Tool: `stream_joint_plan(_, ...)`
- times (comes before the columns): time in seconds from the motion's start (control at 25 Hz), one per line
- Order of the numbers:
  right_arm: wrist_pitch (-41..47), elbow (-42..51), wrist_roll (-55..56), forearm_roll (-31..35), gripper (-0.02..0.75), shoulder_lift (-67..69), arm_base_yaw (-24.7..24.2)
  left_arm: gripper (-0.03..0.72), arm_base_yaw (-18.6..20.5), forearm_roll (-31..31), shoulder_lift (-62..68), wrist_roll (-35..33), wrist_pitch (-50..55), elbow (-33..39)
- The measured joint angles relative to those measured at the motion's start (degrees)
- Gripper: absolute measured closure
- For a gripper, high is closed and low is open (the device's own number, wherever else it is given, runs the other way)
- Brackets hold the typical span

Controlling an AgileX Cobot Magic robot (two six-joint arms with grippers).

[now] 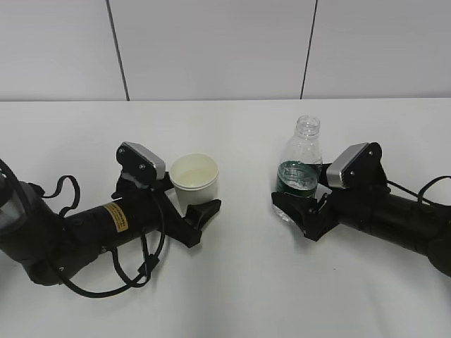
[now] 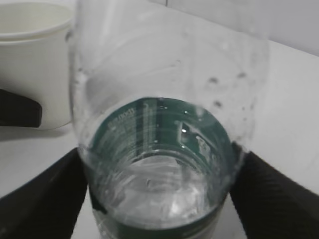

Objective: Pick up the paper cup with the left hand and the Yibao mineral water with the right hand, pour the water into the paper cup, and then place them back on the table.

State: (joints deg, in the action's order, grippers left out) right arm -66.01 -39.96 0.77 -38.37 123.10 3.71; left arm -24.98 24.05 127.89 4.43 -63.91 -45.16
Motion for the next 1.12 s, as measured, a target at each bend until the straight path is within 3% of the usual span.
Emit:
stream_joint_plan(0.24,0.00,0.78,-0.09,0.00,0.062,0.00,0.00,0.041,0.31,-0.52,-0.35,0.60,-0.24,1.00)
stream_joint_plan(0.44,0.13,3.97,-0.12,0.49,0.062,-0.65,0.00,0.057,2.04,-0.52,-4.44,0.60,0.00,6.25)
stream_joint_plan(0.92,0.11,15.69,-3.99,7.91,0.071,-8.22,0.00,0.083,3.46,1.25,-15.05,0.79,6.32,15.30)
stream_joint_plan(1.12,0.20,20.82,-4.24,9.96,0.080,-12.78,0.00,0.103,3.46,1.51,-23.67,1.64,16.21,17.24)
